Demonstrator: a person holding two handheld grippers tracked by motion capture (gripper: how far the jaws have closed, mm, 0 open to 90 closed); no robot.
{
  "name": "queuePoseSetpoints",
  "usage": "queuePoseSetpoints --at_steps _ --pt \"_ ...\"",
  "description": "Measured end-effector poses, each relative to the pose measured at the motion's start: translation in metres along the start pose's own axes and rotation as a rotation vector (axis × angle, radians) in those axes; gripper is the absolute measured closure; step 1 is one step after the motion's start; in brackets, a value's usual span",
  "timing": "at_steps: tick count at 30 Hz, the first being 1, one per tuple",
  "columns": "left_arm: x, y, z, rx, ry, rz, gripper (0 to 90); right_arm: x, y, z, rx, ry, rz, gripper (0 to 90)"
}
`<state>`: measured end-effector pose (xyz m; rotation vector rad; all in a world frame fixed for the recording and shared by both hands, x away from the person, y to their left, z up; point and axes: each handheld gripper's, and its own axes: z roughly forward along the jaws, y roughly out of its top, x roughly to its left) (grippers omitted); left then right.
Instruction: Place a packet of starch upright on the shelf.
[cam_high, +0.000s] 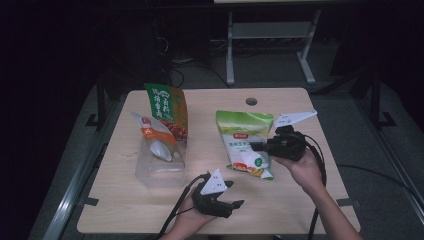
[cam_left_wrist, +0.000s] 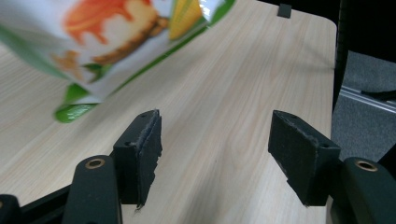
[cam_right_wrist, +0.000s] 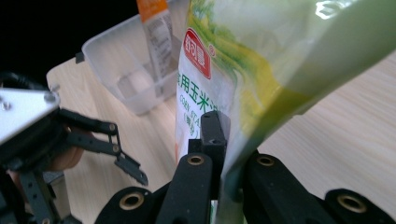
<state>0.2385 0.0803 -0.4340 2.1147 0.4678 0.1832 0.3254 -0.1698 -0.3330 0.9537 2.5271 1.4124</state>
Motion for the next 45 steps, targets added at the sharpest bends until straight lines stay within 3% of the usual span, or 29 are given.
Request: queuePoseSetpoints --at_steps 10,22,27,36,45 --pt "-0.009 -0.012 -0.013 -0.015 -0.005 -0.01 32.6 0.022 0.035 0.027 0.005 0.056 -0.059 89.7" --pt "-0.018 -0.019 -0.022 0.0 -0.013 0.009 31.5 0.054 0.071 0.054 -0.023 0.123 -0.152 89.8" --pt "-0.016 -0.021 -0.026 0.008 -0.01 0.02 31.1 0.066 0.083 0.063 -0.029 0.146 -0.172 89.8" --pt "-0.016 -0.025 -0.031 -0.013 -0.012 -0.009 30.8 0.083 0.102 0.087 -0.036 0.181 -0.194 89.8" --pt "-0.016 -0.027 -0.037 -0.019 -0.013 -0.01 30.6 0.1 0.116 0.115 -0.026 0.207 -0.216 89.8"
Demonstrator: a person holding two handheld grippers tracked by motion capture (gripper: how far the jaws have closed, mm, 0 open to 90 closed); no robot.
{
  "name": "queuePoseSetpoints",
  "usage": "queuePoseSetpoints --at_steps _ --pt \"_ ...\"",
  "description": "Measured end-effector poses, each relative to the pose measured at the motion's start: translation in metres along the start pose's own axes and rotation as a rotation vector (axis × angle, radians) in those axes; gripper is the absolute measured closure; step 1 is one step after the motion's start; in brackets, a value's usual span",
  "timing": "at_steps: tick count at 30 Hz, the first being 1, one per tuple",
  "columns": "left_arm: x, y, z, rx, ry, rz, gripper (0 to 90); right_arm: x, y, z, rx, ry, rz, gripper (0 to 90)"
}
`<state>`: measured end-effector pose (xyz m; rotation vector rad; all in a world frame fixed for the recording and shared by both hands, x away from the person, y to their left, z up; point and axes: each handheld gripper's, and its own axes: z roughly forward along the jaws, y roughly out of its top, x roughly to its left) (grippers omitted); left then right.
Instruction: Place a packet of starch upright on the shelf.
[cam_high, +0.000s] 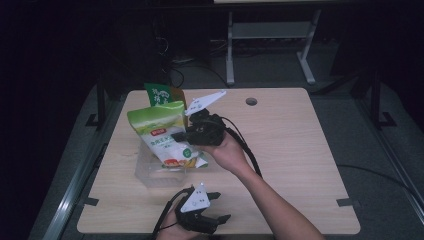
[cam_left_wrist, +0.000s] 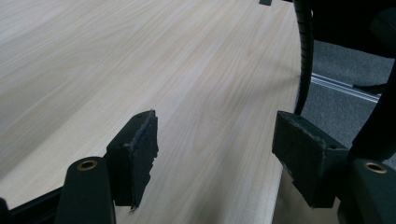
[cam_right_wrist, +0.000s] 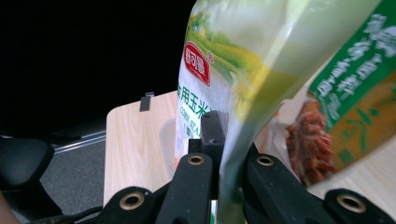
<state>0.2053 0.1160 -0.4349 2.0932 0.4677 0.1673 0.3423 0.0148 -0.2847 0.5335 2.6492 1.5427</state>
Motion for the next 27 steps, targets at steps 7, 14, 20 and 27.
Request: queuePoseSetpoints --at_steps 7,14,20,27 --pt "-0.002 -0.002 -0.005 -0.003 -0.006 0.002 30.5 0.002 0.005 0.029 0.017 0.025 -0.014 89.8" --pt "-0.002 -0.006 -0.008 -0.01 -0.011 -0.008 30.5 -0.001 0.002 0.059 0.049 0.037 0.003 89.8" --pt "-0.003 -0.009 -0.009 0.005 -0.012 0.001 30.5 -0.006 -0.002 0.077 0.053 0.052 0.035 89.8" --pt "-0.003 -0.012 -0.01 0.011 -0.013 0.005 30.5 -0.004 -0.012 0.092 0.107 0.056 0.027 89.7"
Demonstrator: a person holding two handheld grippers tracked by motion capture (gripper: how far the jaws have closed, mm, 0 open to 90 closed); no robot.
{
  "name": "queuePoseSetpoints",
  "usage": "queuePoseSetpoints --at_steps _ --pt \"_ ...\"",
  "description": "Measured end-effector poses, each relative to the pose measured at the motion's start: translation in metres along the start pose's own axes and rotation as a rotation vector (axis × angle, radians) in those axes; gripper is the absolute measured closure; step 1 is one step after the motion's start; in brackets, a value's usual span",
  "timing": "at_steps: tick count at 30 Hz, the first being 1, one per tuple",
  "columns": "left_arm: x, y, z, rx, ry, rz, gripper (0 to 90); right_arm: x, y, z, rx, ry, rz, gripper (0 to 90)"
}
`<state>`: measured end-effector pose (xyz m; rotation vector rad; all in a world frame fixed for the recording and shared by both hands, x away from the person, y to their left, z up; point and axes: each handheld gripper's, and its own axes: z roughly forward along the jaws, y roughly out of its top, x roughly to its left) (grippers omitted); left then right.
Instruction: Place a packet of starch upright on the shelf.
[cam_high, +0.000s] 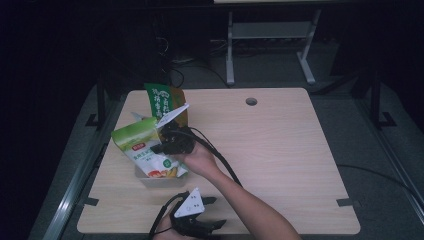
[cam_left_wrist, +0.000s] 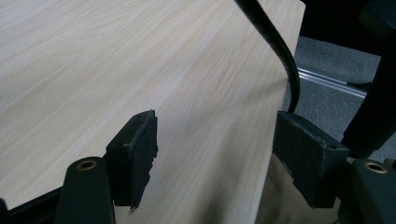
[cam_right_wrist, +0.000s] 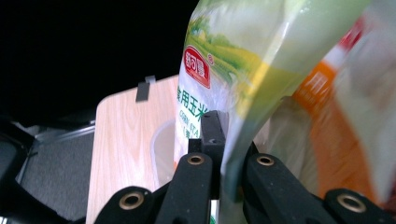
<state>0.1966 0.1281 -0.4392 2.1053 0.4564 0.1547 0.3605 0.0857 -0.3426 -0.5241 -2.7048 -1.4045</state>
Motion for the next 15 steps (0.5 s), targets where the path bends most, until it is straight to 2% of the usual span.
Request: queuePoseSetpoints --at_steps 6,7,9,15 --pt "-0.001 -0.001 0.001 -0.002 -0.002 -0.001 30.4 -0.004 -0.011 0.007 0.031 0.012 -0.003 88.4" --pt "-0.001 -0.001 0.001 -0.003 -0.002 -0.002 30.4 -0.004 -0.01 0.006 0.031 0.017 0.006 87.8" --pt "0.0 0.0 0.001 0.001 -0.002 0.006 30.5 -0.004 -0.008 0.006 0.051 0.023 -0.008 86.2" --pt "-0.001 0.0 0.001 -0.003 -0.005 0.003 30.4 -0.002 0.007 0.009 0.126 0.053 -0.028 72.8"
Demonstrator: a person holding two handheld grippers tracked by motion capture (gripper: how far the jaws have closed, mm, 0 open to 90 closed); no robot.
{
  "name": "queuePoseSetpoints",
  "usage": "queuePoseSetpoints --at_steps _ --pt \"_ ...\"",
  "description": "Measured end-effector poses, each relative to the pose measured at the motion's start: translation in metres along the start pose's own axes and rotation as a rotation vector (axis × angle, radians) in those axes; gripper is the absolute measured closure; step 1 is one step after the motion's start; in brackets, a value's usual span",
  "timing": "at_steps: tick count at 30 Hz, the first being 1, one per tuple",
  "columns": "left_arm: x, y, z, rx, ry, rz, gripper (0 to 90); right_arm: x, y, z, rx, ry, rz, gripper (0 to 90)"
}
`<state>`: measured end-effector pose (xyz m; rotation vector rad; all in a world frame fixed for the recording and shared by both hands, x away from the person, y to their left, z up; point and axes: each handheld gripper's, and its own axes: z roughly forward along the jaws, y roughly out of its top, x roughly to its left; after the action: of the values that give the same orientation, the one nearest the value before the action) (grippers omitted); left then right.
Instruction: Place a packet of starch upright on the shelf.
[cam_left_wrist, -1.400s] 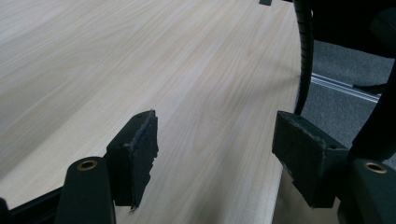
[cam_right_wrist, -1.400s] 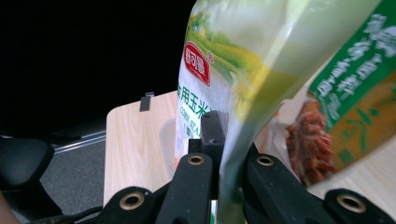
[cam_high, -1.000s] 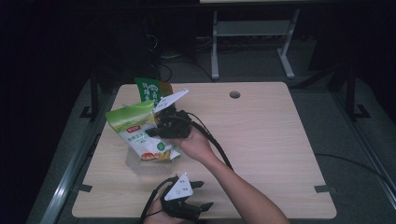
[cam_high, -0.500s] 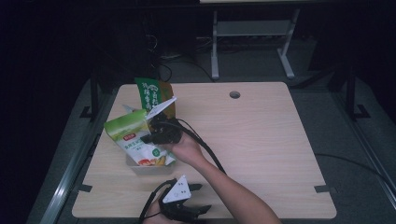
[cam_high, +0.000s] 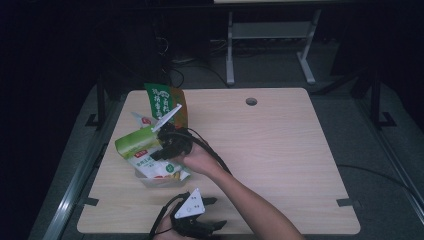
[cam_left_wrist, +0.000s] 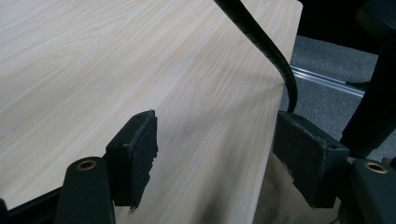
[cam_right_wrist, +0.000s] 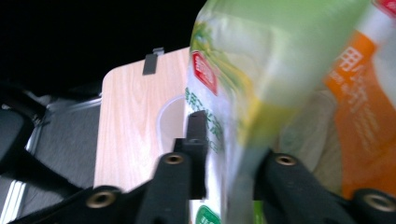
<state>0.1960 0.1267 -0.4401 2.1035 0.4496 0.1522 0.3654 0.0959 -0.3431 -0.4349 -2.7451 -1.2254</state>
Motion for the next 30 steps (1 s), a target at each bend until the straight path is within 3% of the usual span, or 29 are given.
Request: queuePoseSetpoints --at_steps 4,8,12,15,22,27,30 --pt "0.0 0.0 0.0 -0.002 -0.002 -0.002 30.4 0.0 0.009 0.008 0.056 0.002 -0.037 70.3" --pt "0.0 0.0 -0.001 -0.002 -0.002 -0.002 30.4 -0.002 0.013 0.013 0.079 -0.009 -0.042 82.7" --pt "-0.001 0.0 -0.001 -0.009 -0.003 -0.004 30.3 -0.002 0.011 0.012 0.077 -0.013 -0.026 89.4" --pt "-0.002 0.0 -0.002 -0.006 -0.005 -0.002 30.4 0.0 0.008 0.008 0.035 -0.03 0.004 89.8" --pt "-0.005 0.0 -0.001 0.001 -0.013 0.005 30.4 0.002 0.001 -0.011 -0.147 -0.025 0.118 89.9" --pt "-0.006 -0.001 -0.001 0.003 -0.019 0.016 30.4 -0.003 -0.01 -0.002 -0.193 -0.002 0.153 89.9" --pt "-0.008 -0.002 -0.001 0.006 -0.024 0.005 30.4 -0.003 -0.017 0.005 -0.182 -0.017 0.139 89.8"
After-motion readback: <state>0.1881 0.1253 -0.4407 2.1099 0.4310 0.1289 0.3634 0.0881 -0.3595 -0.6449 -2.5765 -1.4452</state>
